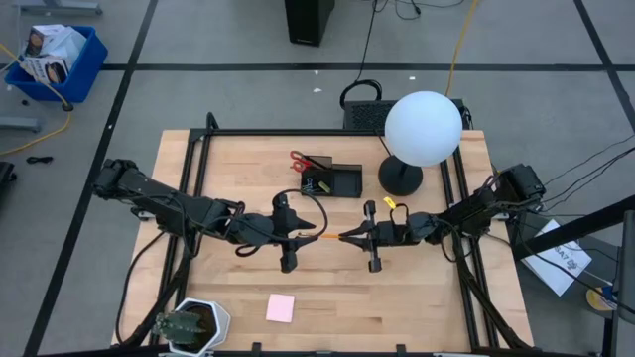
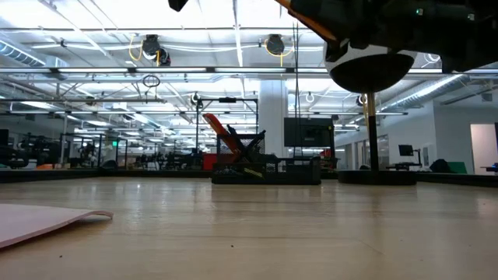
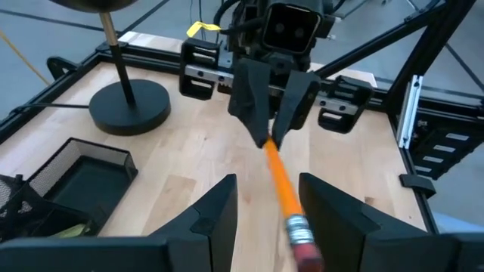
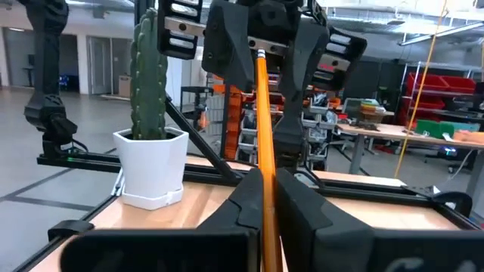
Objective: Pick and place office supplies into organizer
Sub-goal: Put the yellow pencil into the black desk organizer
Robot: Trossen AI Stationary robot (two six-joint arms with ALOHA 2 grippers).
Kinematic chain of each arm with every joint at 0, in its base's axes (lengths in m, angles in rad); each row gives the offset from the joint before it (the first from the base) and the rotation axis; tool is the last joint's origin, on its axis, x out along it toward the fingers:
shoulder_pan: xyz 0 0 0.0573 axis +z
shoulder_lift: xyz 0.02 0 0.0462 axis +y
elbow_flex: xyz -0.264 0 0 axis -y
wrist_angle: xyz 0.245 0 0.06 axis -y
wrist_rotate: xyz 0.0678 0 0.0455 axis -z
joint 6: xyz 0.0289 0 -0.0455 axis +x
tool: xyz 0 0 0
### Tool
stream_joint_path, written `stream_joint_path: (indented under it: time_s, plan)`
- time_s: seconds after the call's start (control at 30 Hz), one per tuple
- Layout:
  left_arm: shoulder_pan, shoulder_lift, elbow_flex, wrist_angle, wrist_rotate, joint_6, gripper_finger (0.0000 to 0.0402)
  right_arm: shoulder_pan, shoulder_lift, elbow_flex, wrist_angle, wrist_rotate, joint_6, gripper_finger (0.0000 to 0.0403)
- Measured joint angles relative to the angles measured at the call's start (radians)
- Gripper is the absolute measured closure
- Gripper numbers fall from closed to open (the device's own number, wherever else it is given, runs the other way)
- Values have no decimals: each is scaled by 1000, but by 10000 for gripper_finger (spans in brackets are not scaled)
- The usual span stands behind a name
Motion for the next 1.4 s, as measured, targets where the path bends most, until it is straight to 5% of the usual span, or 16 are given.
stream_joint_path:
  time_s: [0.5, 0.8, 1.13, 1.4]
  plan:
    - [5, 0, 0, 40, 19, 23, 381, -16, 0, 4, -4, -1, -20, 390]
    - [5, 0, 0, 43, 11, 19, 371, -16, 0, 4, 0, 2, -44, 389]
    - [5, 0, 0, 31, -10, 33, 381, -1, 0, 4, 1, 6, -39, 307]
    - [22, 0, 0, -39, -102, 36, 382, 62, 0, 0, -7, 4, -8, 286]
